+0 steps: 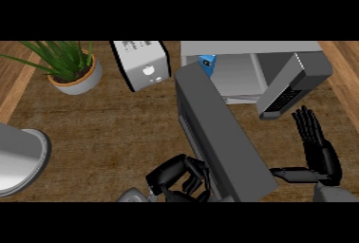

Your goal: Pick up the milk, place it into the microwave and close the microwave

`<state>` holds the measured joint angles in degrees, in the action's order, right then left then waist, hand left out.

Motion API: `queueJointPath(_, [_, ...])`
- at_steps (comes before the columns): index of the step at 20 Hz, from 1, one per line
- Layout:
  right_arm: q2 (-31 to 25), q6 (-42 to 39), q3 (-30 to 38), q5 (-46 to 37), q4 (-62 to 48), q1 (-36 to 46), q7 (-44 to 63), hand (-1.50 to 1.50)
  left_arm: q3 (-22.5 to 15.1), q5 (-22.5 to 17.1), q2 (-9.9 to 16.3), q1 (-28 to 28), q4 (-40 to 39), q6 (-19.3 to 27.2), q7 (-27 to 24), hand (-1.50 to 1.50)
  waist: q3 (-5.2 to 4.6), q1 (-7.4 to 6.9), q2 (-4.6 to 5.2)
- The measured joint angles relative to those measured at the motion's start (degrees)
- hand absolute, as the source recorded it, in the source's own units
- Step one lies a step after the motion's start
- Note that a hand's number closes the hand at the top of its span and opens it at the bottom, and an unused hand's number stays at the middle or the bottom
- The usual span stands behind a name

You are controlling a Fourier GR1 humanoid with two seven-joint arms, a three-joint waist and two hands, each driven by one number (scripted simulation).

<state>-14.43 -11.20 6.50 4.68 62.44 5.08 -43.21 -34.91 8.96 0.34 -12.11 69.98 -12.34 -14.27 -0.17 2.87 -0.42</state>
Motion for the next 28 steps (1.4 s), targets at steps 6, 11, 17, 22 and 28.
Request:
queueJointPath(6, [-1.37, -3.35, 0.06, 4.15, 11.94, -5.02, 5.60, -1.50, -11.46, -7.89, 0.22, -7.76, -5.35, 14.35, 1.53, 1.50, -0.03, 1.34, 0.40])
queueJointPath(11, [-3.57, -7.25, 1.00, 8.73, 18.32, -6.09, 10.29, -1.50, -17.79, -15.86, 0.53, -11.72, -7.34, 25.54, 1.71, 1.50, -0.05, 2.52, 0.73])
queueJointPath(17, [-5.69, -11.29, 0.99, 12.72, 23.52, -6.32, 13.76, -1.50, -20.64, -24.02, 0.53, -15.88, -8.59, 34.41, -0.71, 1.50, -0.13, 4.56, 1.25])
queueJointPath(22, [-7.60, -15.44, -0.48, 14.64, 26.63, -5.85, 15.49, -1.50, -21.29, -29.46, 0.19, -20.06, -8.92, 39.30, -3.11, 1.50, -0.19, 6.47, 1.66])
queueJointPath(28, [-9.65, -18.95, -1.18, 17.95, 29.98, -4.88, 18.12, -1.50, -19.72, -35.28, 0.02, -26.09, -11.84, 42.37, -3.76, 1.50, -0.21, 9.25, 2.28])
